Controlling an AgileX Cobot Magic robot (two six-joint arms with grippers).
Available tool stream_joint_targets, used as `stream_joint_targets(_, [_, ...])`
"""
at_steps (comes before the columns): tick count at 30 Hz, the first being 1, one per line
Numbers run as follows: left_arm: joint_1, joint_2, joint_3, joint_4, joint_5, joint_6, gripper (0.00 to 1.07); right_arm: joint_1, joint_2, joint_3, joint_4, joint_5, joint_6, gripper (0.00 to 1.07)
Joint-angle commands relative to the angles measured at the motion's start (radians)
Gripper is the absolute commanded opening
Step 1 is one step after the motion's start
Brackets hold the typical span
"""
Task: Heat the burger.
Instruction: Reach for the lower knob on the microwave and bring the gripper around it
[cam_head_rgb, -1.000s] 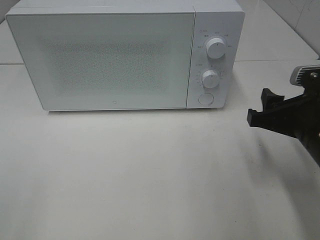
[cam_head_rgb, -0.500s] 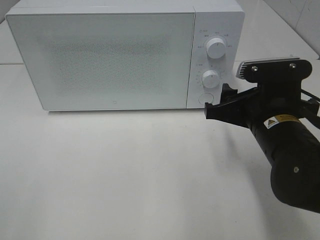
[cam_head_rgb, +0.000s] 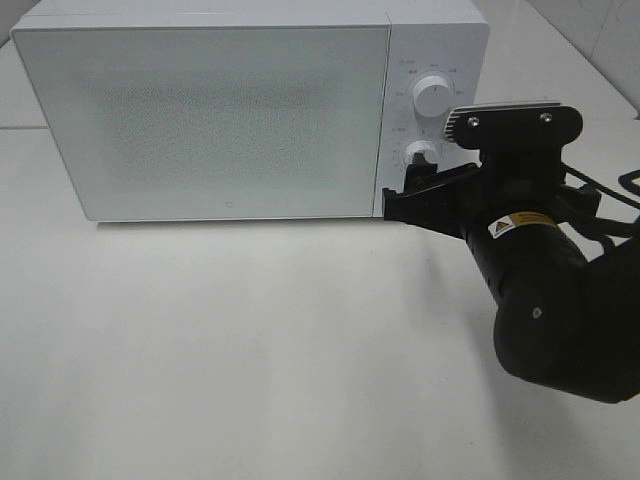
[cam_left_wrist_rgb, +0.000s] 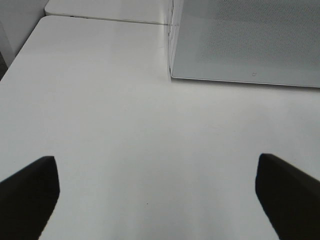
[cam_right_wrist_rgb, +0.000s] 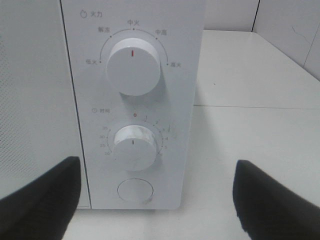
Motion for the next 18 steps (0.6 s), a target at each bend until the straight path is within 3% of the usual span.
stream_joint_targets(1, [0.004, -0.018, 0.003, -0.009, -0.009, -0.003, 1.0, 0.001, 0.021, -0.023, -0.009, -0.005, 0.01, 0.8])
stream_joint_targets(18, [0.004, -0.018, 0.003, -0.009, -0.009, -0.003, 1.0, -0.052, 0.167, -0.182, -0.065, 0.049, 0.011, 0.76])
